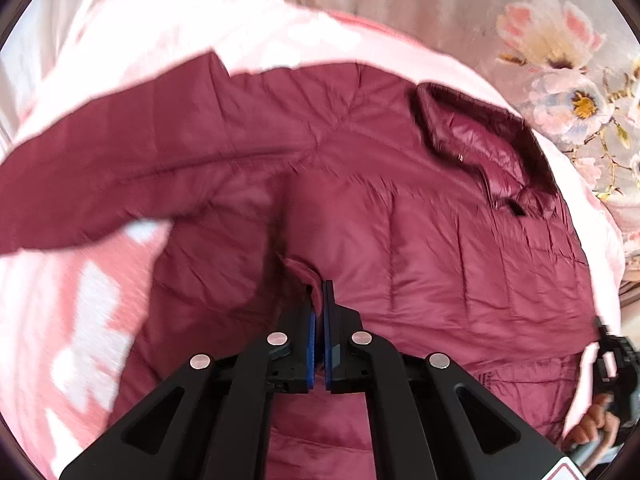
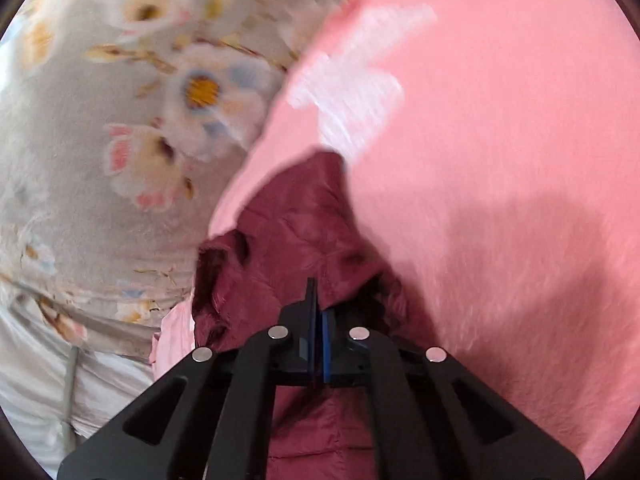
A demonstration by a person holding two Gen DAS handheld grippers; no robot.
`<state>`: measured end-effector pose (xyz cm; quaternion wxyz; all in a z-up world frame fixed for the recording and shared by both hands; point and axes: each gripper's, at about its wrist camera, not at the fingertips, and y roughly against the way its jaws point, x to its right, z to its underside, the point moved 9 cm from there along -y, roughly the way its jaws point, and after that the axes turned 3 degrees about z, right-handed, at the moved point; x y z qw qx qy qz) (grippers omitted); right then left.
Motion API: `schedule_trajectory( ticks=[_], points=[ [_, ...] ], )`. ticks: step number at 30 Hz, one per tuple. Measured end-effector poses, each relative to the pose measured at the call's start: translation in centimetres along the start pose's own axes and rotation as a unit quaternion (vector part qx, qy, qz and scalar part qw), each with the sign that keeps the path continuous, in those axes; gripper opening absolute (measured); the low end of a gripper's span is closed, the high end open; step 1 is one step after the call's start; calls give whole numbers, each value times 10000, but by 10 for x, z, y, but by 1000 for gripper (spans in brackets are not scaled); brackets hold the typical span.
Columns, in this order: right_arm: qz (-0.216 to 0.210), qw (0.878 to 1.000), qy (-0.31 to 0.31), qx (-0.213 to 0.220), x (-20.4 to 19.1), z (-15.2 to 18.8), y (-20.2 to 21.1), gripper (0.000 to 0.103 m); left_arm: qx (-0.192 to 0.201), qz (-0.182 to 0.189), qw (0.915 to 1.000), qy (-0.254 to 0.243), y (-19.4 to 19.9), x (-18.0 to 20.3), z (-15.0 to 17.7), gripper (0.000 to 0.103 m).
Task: Fold large clothes
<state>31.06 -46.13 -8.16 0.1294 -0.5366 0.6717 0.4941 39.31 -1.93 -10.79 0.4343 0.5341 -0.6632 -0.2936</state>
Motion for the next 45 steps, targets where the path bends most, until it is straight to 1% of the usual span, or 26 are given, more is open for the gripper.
schedule_trajectory(
  ticks=[1, 2, 3, 5, 6, 8, 9, 12, 14, 16, 17, 18, 19, 20, 21, 22, 23, 24, 25, 27, 29, 32, 35, 37, 41, 45],
  points=[
    [137, 9995, 288, 91, -5, 2, 5, 0, 35, -32, 10000, -71, 1, -1, 2, 1],
    [417, 9967, 676, 152, -9, 7, 7, 0, 28, -145, 9998, -168, -2, -3, 6, 1],
    [828, 9904, 1095, 130, -8, 14, 2, 0, -24, -228, 9995, -234, -8, -5, 11, 1],
    [1314, 9802, 1483, -22, 1, 25, -12, 0, -148, -372, 9988, -295, -26, -9, 20, 1],
    [1454, 9771, 1548, -111, 6, 29, -18, 0, -57, -412, 9986, -335, -29, -10, 21, 2],
    [1637, 9738, 1543, -338, 19, 36, -31, 0, 117, -529, 9973, -486, -28, -9, 22, 3],
    [1666, 9728, 1565, -363, 22, 38, -32, 0, 192, -557, 9969, -527, -28, -9, 22, 3],
    [1907, 9629, 1869, -391, 20, 40, -35, 0, 426, -573, 9955, -631, -25, -11, 24, 4],
    [2095, 9547, 2074, -398, 16, 41, -30, 2, 465, -542, 9950, -695, -21, -13, 24, 8],
    [2228, 9502, 2157, -298, 9, 40, -15, 6, 371, -559, 9945, -805, -12, -17, 28, 15],
    [2236, 9498, 2181, -168, 4, 39, -4, 10, 366, -567, 9941, -849, -4, -16, 28, 17],
    [2224, 9493, 2221, -46, -3, 38, 5, 10, 397, -606, 9935, -874, 5, -16, 27, 25],
    [2126, 9488, 2333, 116, -18, 38, 15, 11, 493, -653, 9925, -905, 16, -16, 22, 30],
    [1988, 9486, 2454, 194, -34, 39, 20, 11, 601, -672, 9915, -940, 26, -14, 17, 31],
    [1875, 9488, 2534, 203, -46, 41, 21, 11, 708, -671, 9904, -978, 35, -9, 10, 34],
    [1691, 9486, 2669, 151, -66, 47, 18, 12, 814, -662, 9891, -1031, 44, -1, 1, 42],
    [1496, 9480, 2808, 51, -85, 57, 12, 15, 880, -627, 9884, -1071, 49, 9, -4, 47],
    [1377, 9476, 2883, -11, -97, 63, 7, 15, 931, -528, 9882, -1096, 51, 22, -11, 57],
    [1215, 9452, 3029, -115, -115, 77, -4, 18, 945, -460, 9883, -1108, 50, 31, -15, 59],
    [1178, 9381, 3251, -207, -132, 96, -18, 19, 939, -413, 9874, -1202, 41, 52, -18, 59],
    [1172, 9286, 3500, -385, -143, 122, -37, 19, 870, -438, 9870, -1274, 25, 63, -15, 59],
    [1332, 9172, 3711, -568, -139, 151, -57, 19, 685, -567, 9879, -1271, -3, 68, -5, 60],
    [1519, 9073, 3858, -704, -128, 170, -69, 19, 415, -509, 9921, -1072, -29, 61, 9, 60],
    [1571, 9059, 3858, -760, -119, 176, -70, 19, 395, -462, 9933, -988, -37, 55, 15, 61],
    [1583, 9073, 3815, -788, -110, 182, -72, 19, 592, -494, 9915, -1052, -39, 54, 23, 66],
    [1685, 9004, 3940, -751, -111, 186, -75, 20, 781, -683, 9882, -1128, -41, 52, 26, 75]
  ],
)
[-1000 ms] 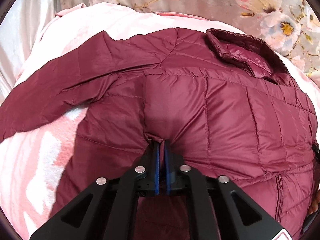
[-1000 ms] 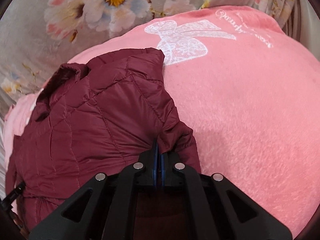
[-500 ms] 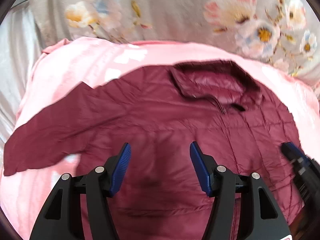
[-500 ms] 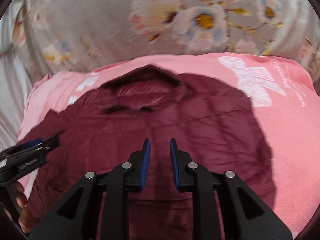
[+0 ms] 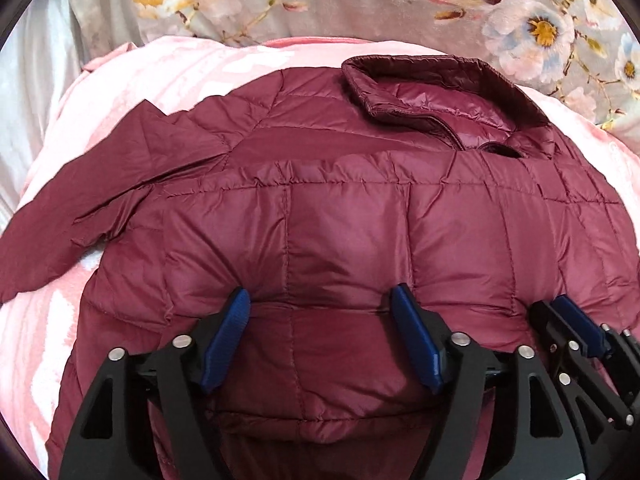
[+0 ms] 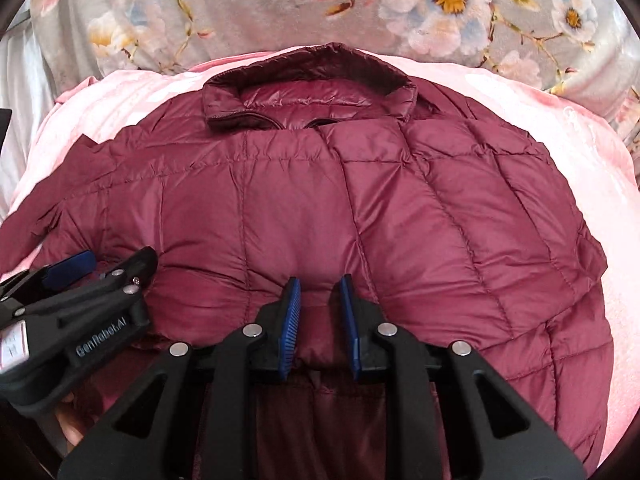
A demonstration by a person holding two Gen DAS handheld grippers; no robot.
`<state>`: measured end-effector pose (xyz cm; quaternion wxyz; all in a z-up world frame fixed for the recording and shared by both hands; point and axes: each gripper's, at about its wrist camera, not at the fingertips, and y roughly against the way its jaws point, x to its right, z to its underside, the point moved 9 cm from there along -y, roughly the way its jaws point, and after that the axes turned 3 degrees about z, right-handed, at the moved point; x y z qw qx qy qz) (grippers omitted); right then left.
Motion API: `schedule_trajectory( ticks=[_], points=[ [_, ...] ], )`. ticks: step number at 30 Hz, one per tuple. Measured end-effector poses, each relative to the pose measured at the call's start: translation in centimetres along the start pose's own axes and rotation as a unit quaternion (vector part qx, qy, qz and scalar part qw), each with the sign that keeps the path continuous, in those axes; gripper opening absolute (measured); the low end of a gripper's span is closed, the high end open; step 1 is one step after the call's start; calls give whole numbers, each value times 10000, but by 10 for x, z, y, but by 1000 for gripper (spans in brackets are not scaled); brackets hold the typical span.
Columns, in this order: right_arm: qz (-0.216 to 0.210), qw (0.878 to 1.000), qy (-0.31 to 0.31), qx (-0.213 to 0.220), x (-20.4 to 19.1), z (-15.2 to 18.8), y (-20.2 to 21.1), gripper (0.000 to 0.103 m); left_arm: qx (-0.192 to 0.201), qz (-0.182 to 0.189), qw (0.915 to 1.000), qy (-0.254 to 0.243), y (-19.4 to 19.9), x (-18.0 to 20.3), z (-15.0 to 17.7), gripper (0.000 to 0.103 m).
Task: Fold large clothes
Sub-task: 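Open both grippers and press the folded jacket flat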
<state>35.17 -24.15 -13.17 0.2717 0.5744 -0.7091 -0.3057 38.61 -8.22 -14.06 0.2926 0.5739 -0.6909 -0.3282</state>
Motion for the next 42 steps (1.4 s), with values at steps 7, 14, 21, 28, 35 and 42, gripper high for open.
schedule_trajectory(
  ticks=[7, 14, 21, 28, 35, 42],
  points=[
    [62, 10000, 71, 33, 0, 0, -2, 20, 67, -140, 9999, 64, -5, -4, 0, 85],
    [-22, 10000, 10, 21, 0, 0, -4, 21, 82, -200, 9998, 47, -8, -1, -1, 87],
    [-275, 9995, -177, 6, 4, -1, -3, 22, 374, 340, 9959, 746, 23, -32, -7, 87],
    [-236, 9990, -218, 320, 6, 1, 25, 53, 621, -225, 9749, 2128, 90, -210, 11, 87],
    [-114, 9989, -35, 446, -5, 15, 46, 59, 251, -1165, 9120, 3924, 97, -410, 76, 87],
    [264, 9989, 118, 379, -6, 20, 42, 63, 362, -937, 8766, 4706, 86, -475, 87, 87]
  ],
)
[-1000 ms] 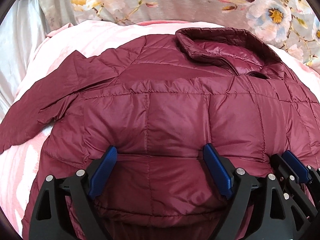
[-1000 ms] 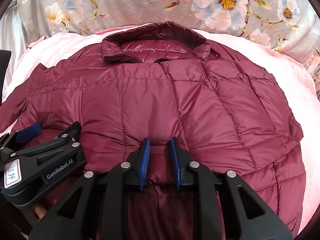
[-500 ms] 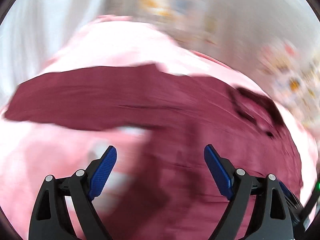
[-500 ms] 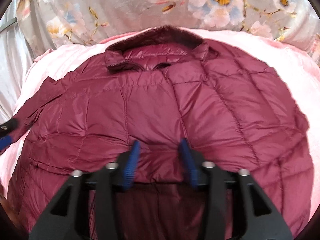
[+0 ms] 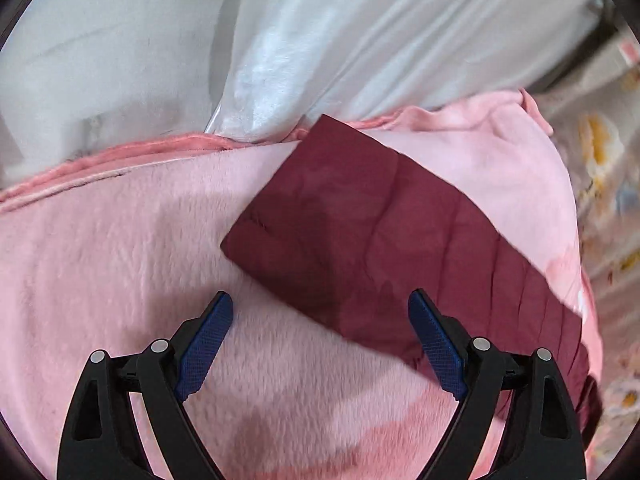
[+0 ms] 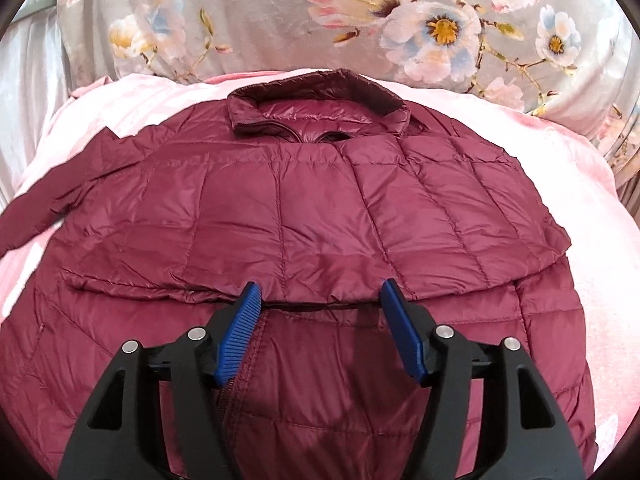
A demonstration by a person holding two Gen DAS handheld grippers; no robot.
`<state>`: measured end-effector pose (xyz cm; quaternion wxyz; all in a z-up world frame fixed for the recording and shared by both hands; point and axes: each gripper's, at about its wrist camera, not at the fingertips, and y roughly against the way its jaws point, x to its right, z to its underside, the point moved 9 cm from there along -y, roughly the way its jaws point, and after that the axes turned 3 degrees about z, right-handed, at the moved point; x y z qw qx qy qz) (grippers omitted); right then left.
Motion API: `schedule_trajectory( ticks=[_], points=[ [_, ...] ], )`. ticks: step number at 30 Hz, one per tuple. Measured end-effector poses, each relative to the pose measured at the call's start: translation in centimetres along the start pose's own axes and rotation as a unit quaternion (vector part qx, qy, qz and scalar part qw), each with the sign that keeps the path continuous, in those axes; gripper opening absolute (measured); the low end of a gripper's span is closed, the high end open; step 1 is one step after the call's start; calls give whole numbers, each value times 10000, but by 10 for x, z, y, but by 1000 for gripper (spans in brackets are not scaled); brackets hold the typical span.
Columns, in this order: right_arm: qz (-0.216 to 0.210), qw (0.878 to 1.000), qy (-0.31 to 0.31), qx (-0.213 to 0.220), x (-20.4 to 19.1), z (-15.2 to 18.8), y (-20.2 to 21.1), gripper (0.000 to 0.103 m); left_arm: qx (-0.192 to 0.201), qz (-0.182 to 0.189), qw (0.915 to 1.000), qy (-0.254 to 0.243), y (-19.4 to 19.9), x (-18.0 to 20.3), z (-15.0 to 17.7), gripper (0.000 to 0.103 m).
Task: Fold large clothes
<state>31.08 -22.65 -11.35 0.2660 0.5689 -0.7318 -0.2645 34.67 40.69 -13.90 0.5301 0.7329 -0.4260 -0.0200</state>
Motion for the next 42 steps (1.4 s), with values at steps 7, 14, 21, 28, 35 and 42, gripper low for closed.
schedule_trajectory(
  ticks=[7, 14, 21, 28, 35, 42],
  points=[
    [69, 9999, -158, 17, 7, 1, 2, 65, -70, 101, 9989, -443, -3, 45, -5, 13],
    [7, 9995, -309, 93, 22, 5, 21, 65, 414, 664, 9776, -1952, 65, 168, 25, 0],
    [184, 9978, -626, 65, 70, 11, 38, 65, 396, 1976, 9108, -3602, 158, 333, 154, 0],
    [317, 9932, -1121, 0, 116, 20, 52, 65, -795, 2374, 8619, -4410, 160, 395, 335, 57],
    [30, 9948, -994, 222, 105, 12, 77, 71, -1426, 2284, 9028, -3353, 124, 344, 336, 75],
    [-905, 9925, -813, 120, 49, -13, 57, 71, -908, 1429, 9396, -2975, 94, 276, 249, 75]
  ],
)
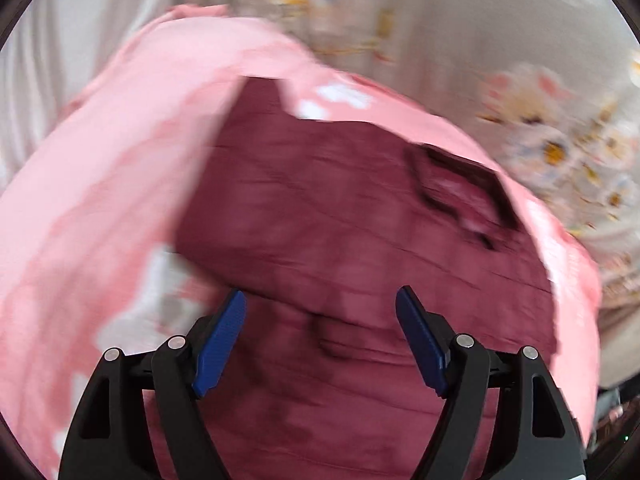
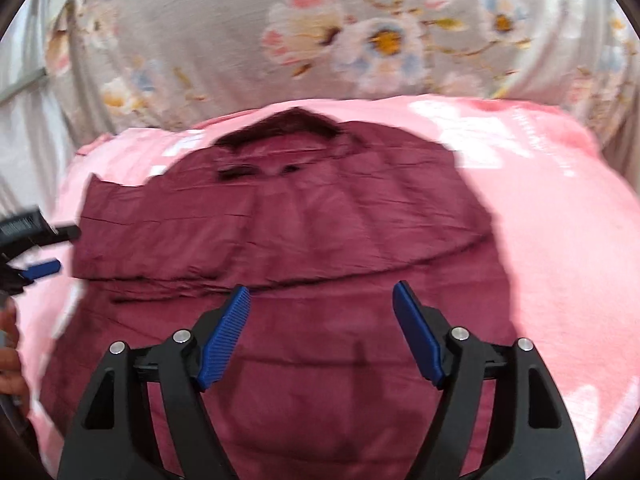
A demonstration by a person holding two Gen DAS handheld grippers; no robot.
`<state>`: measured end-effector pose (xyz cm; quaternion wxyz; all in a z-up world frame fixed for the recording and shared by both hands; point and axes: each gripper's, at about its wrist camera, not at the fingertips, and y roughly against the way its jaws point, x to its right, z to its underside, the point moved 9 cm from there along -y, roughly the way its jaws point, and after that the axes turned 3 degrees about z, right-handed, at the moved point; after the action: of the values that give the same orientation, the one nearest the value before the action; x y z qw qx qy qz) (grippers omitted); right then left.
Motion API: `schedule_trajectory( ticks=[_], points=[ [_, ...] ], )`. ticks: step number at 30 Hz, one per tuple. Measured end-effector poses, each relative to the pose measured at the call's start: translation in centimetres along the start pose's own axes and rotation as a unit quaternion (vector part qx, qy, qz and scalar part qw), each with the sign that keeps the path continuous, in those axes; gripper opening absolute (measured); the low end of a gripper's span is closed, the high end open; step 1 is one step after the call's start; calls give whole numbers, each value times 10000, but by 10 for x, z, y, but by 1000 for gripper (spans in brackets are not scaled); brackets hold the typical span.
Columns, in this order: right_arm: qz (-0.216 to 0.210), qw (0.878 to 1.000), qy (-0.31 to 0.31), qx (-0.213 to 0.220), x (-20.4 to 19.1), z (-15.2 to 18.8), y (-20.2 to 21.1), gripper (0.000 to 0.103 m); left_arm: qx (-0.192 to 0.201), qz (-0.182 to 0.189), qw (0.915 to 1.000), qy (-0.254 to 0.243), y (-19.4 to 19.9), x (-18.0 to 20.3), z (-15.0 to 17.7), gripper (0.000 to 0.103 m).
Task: Fold large clothes
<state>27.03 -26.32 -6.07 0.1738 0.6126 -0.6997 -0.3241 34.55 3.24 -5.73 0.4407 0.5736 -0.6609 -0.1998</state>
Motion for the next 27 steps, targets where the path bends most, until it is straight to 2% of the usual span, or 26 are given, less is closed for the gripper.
schedule_trajectory(
  ticks=[3, 7, 9, 11, 12, 13, 14, 18, 20, 22, 27],
  points=[
    [-582, 9973, -207, -408, -25, -4, -34, 71, -65, -10, 9988, 492, -3, -41, -3, 75],
    [-789, 9931, -410, -760, -43, -5, -69, 70, -86, -49, 9975, 696, -7, -62, 1, 75],
    [-871, 9911, -451, -897, -50, -4, -82, 63, -129, -41, 9976, 685, -9, -65, 3, 75],
    [-938, 9887, -407, -1099, -57, -1, -97, 40, -148, -14, 9977, 658, -11, -67, 5, 75],
    [-967, 9881, -412, -1121, -58, -2, -99, 12, -155, 16, 9977, 662, -11, -67, 6, 75],
    [-1019, 9879, -478, -1065, -55, -7, -96, 5, -163, 75, 9975, 684, -11, -67, 6, 75],
    [-1032, 9891, -554, -894, -50, -15, -88, 4, -160, 144, 9972, 712, -11, -66, 4, 75],
    [-374, 9977, -563, 108, -5, -54, -40, 3, -141, 269, 9966, 765, -11, -66, -3, 75],
    [316, 9968, -521, 520, 33, -68, -18, 3, -164, 321, 9961, 803, -13, -64, -6, 75],
    [780, 9937, -512, 617, 63, -72, -11, 3, -228, 411, 9954, 834, -18, -58, -9, 75],
    [1220, 9901, -585, 386, 110, -61, -24, 3, -438, 765, 9924, 859, -38, -23, -20, 75]
  ],
)
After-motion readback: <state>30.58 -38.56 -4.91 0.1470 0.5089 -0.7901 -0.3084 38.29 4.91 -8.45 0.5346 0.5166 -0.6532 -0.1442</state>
